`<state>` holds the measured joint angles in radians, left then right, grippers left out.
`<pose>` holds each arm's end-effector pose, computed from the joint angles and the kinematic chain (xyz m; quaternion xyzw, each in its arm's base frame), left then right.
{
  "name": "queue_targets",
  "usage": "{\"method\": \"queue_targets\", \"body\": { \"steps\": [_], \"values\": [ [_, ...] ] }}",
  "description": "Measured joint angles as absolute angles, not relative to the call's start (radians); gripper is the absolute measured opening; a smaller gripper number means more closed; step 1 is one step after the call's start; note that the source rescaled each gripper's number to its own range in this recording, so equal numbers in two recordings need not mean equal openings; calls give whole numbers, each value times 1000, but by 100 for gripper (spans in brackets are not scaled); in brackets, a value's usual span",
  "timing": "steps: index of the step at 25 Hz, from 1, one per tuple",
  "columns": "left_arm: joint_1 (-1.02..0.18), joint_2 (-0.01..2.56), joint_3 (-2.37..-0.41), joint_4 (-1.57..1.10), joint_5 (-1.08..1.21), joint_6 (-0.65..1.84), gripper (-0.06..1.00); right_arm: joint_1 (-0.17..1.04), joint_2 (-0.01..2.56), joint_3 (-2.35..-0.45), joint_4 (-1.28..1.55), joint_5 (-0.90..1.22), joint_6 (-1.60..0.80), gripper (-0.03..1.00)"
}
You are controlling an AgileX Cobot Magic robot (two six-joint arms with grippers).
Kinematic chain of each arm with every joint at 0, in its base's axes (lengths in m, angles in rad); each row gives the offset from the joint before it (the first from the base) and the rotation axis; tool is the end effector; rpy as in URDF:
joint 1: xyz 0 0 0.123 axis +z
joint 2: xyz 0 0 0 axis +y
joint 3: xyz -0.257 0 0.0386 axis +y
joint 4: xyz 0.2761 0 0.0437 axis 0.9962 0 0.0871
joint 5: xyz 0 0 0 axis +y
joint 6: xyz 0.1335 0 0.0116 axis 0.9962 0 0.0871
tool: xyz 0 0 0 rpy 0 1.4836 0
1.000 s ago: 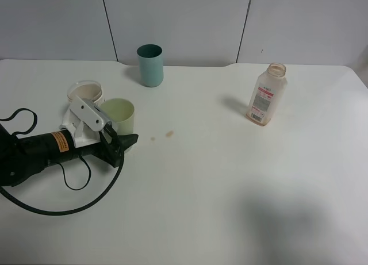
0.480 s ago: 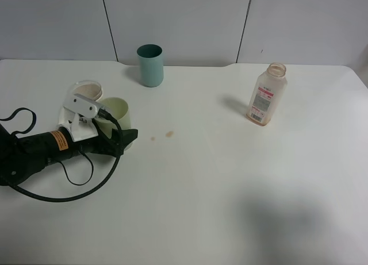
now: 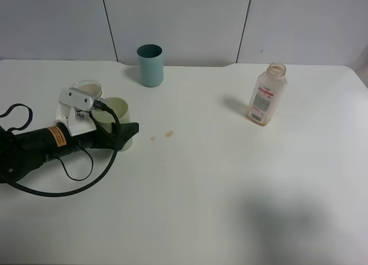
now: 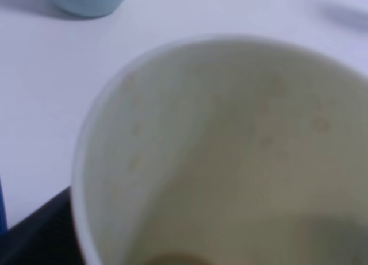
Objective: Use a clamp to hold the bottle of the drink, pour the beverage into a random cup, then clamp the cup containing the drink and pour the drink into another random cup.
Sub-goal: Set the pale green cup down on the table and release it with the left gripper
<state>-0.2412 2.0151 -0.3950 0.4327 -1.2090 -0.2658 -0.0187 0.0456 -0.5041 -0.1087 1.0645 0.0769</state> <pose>0.2699 -0.1205 0.0174 0.1691 0.7951 -0.2579 0.5222 0.0890 -0.0144 0.2688 0.0423 0.8625 -0.0397 0.5027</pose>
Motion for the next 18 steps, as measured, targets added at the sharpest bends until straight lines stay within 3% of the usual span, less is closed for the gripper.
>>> {"method": "queue_targets", "body": {
  "steps": [18],
  "values": [
    [-301, 1924, -293, 324, -1210, -280, 98, -19, 46, -504, -109, 1065, 77, 93]
  ]
}}
